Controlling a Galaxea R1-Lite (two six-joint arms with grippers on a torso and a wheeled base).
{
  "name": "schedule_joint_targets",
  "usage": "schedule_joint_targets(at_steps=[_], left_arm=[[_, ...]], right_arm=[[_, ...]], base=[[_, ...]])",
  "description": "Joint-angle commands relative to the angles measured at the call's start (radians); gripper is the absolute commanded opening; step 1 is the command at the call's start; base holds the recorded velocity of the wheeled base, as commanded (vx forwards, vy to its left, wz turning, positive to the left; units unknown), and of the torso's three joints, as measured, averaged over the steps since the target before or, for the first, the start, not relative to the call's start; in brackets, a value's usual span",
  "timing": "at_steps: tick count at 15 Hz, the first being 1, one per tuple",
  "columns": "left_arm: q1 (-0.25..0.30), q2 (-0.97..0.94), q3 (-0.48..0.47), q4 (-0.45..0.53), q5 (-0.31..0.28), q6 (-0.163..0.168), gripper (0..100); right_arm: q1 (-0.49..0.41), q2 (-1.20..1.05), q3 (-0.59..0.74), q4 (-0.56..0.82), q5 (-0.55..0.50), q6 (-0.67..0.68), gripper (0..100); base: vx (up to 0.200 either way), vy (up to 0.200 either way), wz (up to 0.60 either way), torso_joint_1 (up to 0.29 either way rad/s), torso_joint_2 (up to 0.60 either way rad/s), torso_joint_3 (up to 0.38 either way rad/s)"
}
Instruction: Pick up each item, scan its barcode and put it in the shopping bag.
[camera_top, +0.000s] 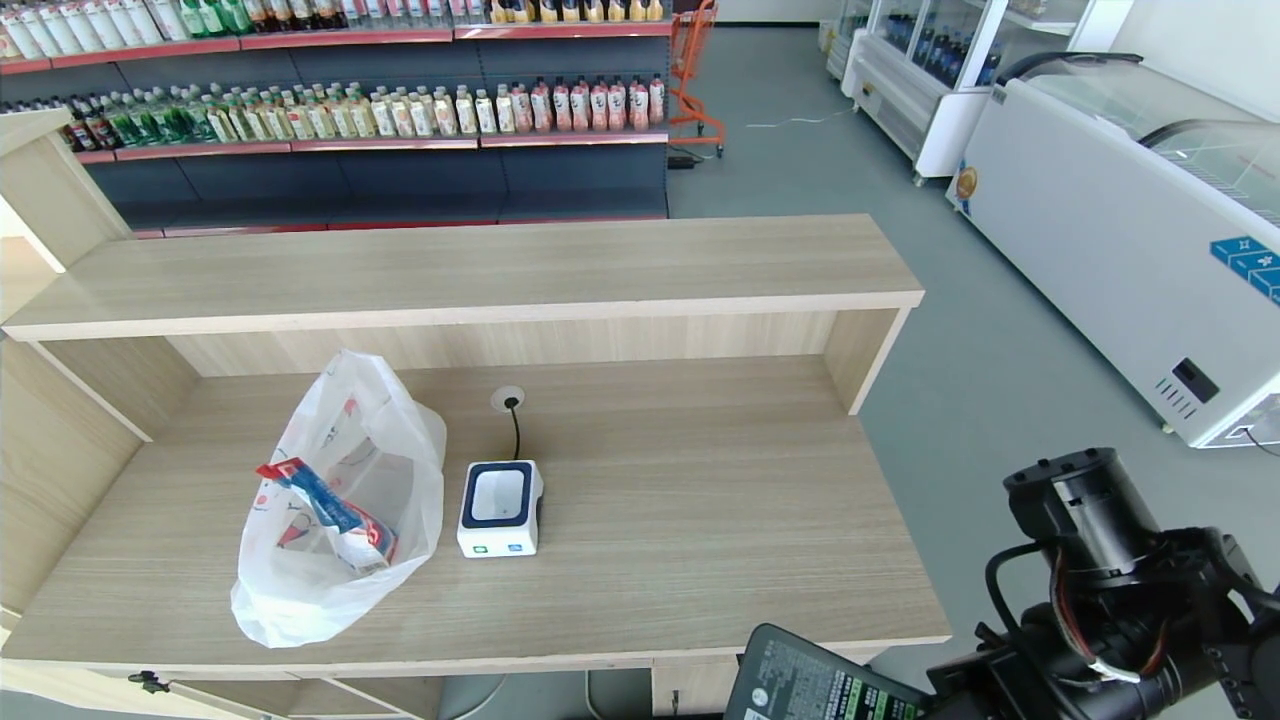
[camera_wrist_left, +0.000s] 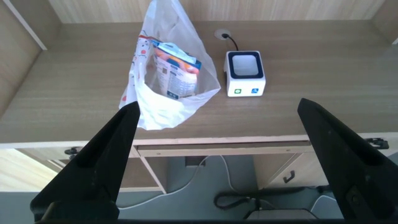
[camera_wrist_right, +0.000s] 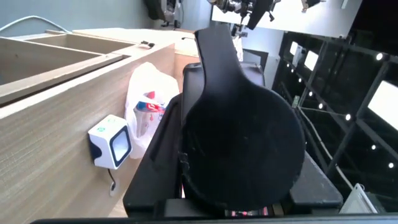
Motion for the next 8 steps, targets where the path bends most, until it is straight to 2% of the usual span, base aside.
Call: schedule_joint_targets(at_steps=[1, 8], left_arm=[[0.000, 0.000, 0.000, -0.001, 0.000, 0.000, 100], [0.000, 0.000, 0.000, -0.001, 0.000, 0.000, 100]], right_arm=[[0.001, 0.012, -0.002, 0.000, 0.000, -0.080, 0], [0.003, 0.002, -0.020, 0.014, -0.004, -0.055, 0]], base=[[0.000, 0.000, 0.00, 0.000, 0.00, 0.000], [0.000, 0.000, 0.00, 0.000, 0.00, 0.000]])
